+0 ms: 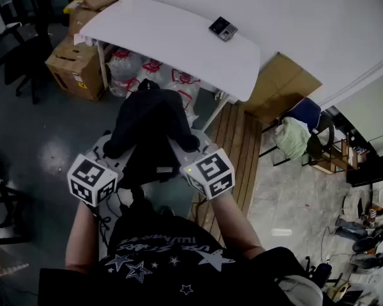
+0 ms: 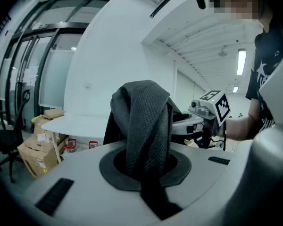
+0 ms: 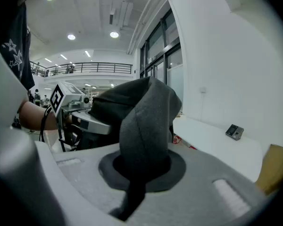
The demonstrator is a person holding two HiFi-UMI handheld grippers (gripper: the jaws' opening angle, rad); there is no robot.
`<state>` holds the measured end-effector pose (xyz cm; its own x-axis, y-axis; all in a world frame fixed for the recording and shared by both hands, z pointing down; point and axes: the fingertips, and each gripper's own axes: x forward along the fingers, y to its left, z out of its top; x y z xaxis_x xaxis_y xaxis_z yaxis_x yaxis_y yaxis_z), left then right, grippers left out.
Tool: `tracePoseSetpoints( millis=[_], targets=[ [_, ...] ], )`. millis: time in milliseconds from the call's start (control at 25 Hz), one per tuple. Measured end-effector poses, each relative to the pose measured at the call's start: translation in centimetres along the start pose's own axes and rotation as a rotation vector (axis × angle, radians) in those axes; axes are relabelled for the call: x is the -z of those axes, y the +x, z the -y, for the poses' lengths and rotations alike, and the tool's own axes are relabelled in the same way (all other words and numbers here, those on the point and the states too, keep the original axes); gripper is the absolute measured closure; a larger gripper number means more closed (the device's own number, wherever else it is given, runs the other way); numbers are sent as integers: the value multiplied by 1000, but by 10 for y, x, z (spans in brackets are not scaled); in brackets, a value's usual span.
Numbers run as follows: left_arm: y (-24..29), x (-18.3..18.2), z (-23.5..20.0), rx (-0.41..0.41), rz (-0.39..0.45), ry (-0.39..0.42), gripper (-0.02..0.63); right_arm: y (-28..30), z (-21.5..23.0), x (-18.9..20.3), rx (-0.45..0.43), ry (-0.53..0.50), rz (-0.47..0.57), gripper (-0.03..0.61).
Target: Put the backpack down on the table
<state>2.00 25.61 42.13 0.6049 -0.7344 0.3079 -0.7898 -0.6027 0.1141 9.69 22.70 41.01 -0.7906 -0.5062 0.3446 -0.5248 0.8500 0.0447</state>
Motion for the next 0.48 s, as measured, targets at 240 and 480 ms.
tracePoseSetpoints(
  millis=[240, 480],
  targets=[
    [-8, 3, 26, -31, 35, -22, 569, -21, -11, 9, -16, -13, 3, 574],
    [-14, 11, 49, -38, 39, -24, 569, -42, -22, 20, -28, -12, 2, 574]
  ],
)
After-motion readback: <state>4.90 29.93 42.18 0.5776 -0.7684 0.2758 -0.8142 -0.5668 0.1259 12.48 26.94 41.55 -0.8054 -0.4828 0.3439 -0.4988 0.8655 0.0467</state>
